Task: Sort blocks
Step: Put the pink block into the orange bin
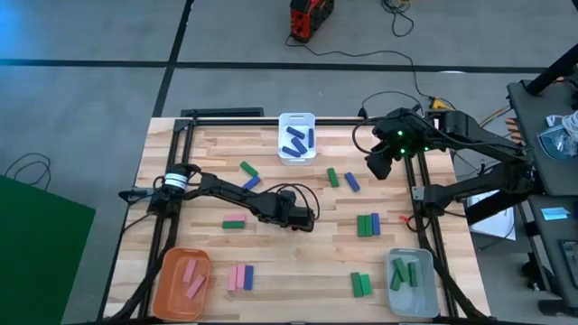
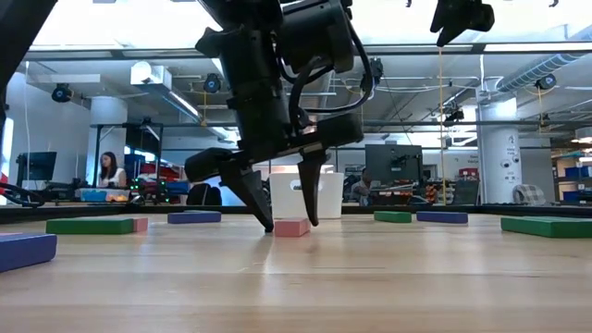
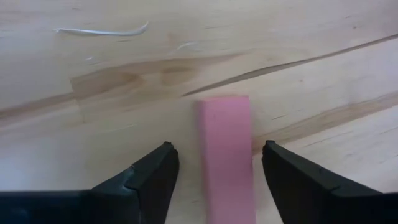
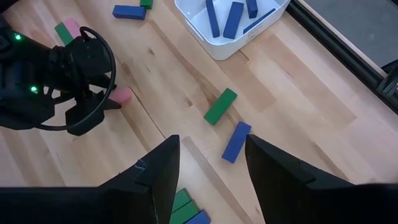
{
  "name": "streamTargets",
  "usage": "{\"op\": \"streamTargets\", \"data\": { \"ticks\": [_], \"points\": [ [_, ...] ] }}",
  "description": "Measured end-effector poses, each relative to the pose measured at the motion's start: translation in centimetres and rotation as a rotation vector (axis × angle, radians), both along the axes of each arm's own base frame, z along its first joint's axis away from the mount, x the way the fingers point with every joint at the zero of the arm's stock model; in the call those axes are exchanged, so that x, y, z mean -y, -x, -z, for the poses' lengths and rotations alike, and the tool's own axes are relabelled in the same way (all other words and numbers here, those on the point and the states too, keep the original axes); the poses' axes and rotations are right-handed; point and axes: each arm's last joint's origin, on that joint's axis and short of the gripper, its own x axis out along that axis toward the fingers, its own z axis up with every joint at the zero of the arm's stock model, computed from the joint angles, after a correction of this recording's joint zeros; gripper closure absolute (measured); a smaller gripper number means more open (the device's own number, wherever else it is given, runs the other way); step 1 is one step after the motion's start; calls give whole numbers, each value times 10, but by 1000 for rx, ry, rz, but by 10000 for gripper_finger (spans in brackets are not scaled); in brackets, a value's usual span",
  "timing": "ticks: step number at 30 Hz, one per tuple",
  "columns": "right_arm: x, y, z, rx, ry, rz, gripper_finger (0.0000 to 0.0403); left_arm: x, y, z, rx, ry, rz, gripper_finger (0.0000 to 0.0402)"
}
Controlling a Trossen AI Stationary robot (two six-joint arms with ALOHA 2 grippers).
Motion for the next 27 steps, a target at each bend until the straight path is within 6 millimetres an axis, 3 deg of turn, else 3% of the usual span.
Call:
{"op": "streamTargets", "data": {
  "ticks": [9, 17, 27],
  "points": [
    [0, 0, 0, -1, 4, -6, 245, -1, 2, 1, -20, 2, -1, 329],
    [0, 0, 0, -1, 4, -6, 244, 0, 2, -4, -12, 14, 8, 324],
    [0, 0, 0, -5, 15, -24, 243, 3, -6, -51, -67, 54, 135, 318]
  ]
}}
